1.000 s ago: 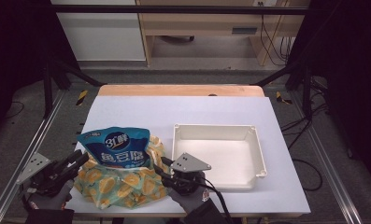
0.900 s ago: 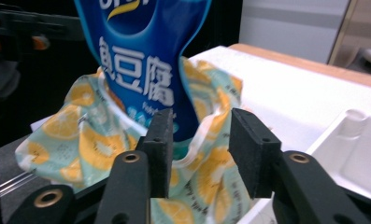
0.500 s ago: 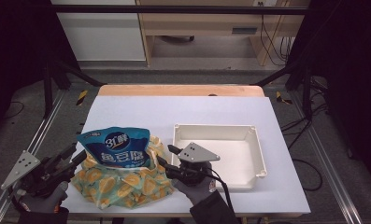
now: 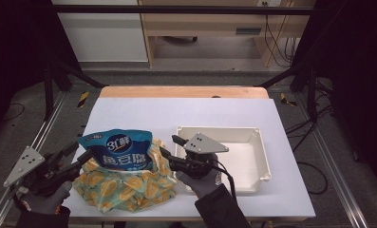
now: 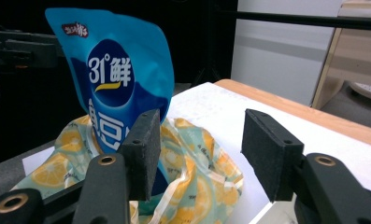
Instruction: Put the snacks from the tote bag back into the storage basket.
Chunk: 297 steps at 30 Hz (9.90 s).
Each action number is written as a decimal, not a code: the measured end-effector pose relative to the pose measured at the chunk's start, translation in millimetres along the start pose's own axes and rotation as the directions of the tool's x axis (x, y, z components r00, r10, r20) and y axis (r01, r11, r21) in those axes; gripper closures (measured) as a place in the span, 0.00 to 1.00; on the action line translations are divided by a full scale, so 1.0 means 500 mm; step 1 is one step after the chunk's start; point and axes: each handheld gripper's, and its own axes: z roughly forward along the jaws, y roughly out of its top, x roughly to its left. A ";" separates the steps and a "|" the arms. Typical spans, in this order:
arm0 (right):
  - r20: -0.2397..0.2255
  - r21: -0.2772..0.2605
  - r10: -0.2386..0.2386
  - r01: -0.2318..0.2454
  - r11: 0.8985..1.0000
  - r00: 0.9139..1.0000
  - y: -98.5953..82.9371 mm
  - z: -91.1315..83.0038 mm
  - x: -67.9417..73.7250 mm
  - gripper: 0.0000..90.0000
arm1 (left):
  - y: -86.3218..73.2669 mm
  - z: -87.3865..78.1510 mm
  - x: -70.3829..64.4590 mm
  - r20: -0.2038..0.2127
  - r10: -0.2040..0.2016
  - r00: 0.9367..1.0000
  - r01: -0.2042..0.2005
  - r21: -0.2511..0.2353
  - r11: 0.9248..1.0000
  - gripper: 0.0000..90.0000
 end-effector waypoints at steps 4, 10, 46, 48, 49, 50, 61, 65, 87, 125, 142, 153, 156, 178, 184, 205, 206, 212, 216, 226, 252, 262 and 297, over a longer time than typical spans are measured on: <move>0.003 -0.010 -0.006 0.006 1.000 1.000 0.017 -0.002 -0.006 0.53 | 0.012 0.006 -0.002 0.002 0.006 1.000 -0.006 -0.007 1.000 0.47; -0.006 -0.016 -0.010 0.010 1.000 1.000 0.029 0.000 -0.005 0.55 | 0.022 0.019 -0.004 -0.004 0.014 1.000 -0.014 -0.005 1.000 0.47; -0.074 0.050 -0.005 0.008 0.999 0.997 0.048 0.111 0.032 0.73 | 0.019 0.038 0.008 0.019 -0.002 1.000 0.002 0.004 1.000 0.80; -0.076 0.050 -0.006 0.009 0.999 0.997 0.050 0.112 0.033 0.74 | 0.019 0.038 0.008 0.018 -0.002 1.000 0.002 0.001 1.000 0.83; -0.076 0.050 -0.006 0.010 0.999 0.997 0.050 0.112 0.033 0.75 | 0.019 0.038 0.007 0.020 -0.003 1.000 0.003 0.000 1.000 0.83; -0.075 0.051 -0.004 0.008 0.999 0.997 0.050 0.114 0.034 0.77 | 0.019 0.038 0.007 0.019 -0.001 1.000 0.001 0.001 1.000 0.84; -0.069 0.059 0.009 -0.005 0.998 0.998 0.052 0.115 0.030 0.90 | 0.021 0.039 0.005 0.022 -0.007 1.000 0.007 0.010 1.000 0.93; -0.064 0.061 0.010 -0.006 0.998 0.998 0.052 0.114 0.030 0.96 | 0.022 0.041 0.001 0.019 -0.003 1.000 0.003 0.014 1.000 0.97; -0.053 0.050 -0.030 0.033 0.998 0.998 0.087 0.099 0.042 1.00 | 0.056 0.021 -0.014 0.013 0.000 1.000 0.000 -0.029 1.000 1.00; -0.035 -0.047 -0.094 0.092 0.995 0.995 0.217 0.052 0.062 1.00 | 0.183 -0.020 -0.032 0.011 0.040 0.999 -0.038 -0.131 0.991 1.00; -0.021 -0.070 -0.115 0.113 0.991 0.993 0.262 0.008 0.058 1.00 | 0.229 -0.024 -0.061 0.028 0.067 0.997 -0.061 -0.166 0.984 1.00; 0.006 -0.076 -0.129 0.129 0.989 0.992 0.268 -0.029 0.046 1.00 | 0.240 -0.008 -0.088 0.054 0.082 0.995 -0.071 -0.174 0.982 1.00; 0.015 -0.079 -0.127 0.128 0.989 0.992 0.267 -0.039 0.039 1.00 | 0.243 -0.001 -0.098 0.058 0.087 0.994 -0.076 -0.174 0.982 1.00; 0.098 -0.082 -0.100 0.108 0.991 0.990 0.240 -0.141 -0.027 1.00 | 0.249 0.076 -0.190 0.148 0.121 0.982 -0.094 -0.174 0.980 1.00; 0.119 -0.086 -0.083 0.094 0.992 0.989 0.225 -0.174 -0.048 1.00 | 0.247 0.098 -0.220 0.180 0.126 0.976 -0.095 -0.171 0.981 1.00; 0.193 -0.091 -0.059 0.077 0.993 0.979 0.186 -0.264 -0.100 1.00 | 0.251 0.167 -0.300 0.258 0.141 0.956 -0.104 -0.152 0.983 1.00; 0.199 -0.090 -0.057 0.076 0.993 0.978 0.185 -0.267 -0.103 1.00 | 0.250 0.170 -0.303 0.260 0.143 0.955 -0.106 -0.152 0.983 1.00; 0.214 -0.086 -0.053 0.073 0.994 0.975 0.177 -0.285 -0.113 1.00 | 0.248 0.185 -0.319 0.275 0.146 0.950 -0.108 -0.148 0.983 1.00; 0.224 -0.086 -0.053 0.073 0.994 0.973 0.171 -0.294 -0.120 1.00 | 0.245 0.194 -0.328 0.285 0.146 0.947 -0.109 -0.143 0.984 1.00; 0.237 -0.075 -0.034 0.053 0.996 0.971 0.147 -0.299 -0.137 1.00 | 0.227 0.216 -0.337 0.298 0.137 0.945 -0.104 -0.124 0.987 1.00; 0.239 -0.017 0.007 -0.003 1.000 0.971 0.070 -0.280 -0.169 1.00 | 0.156 0.262 -0.337 0.324 0.121 0.938 -0.113 -0.042 0.993 1.00; 0.237 0.000 0.018 -0.018 1.000 0.971 0.045 -0.271 -0.175 1.00 | 0.133 0.268 -0.336 0.326 0.118 0.938 -0.120 -0.016 0.993 1.00; 0.207 0.040 0.035 -0.045 0.998 0.978 -0.013 -0.239 -0.171 1.00 | 0.068 0.269 -0.315 0.313 0.098 0.945 -0.117 0.041 0.992 1.00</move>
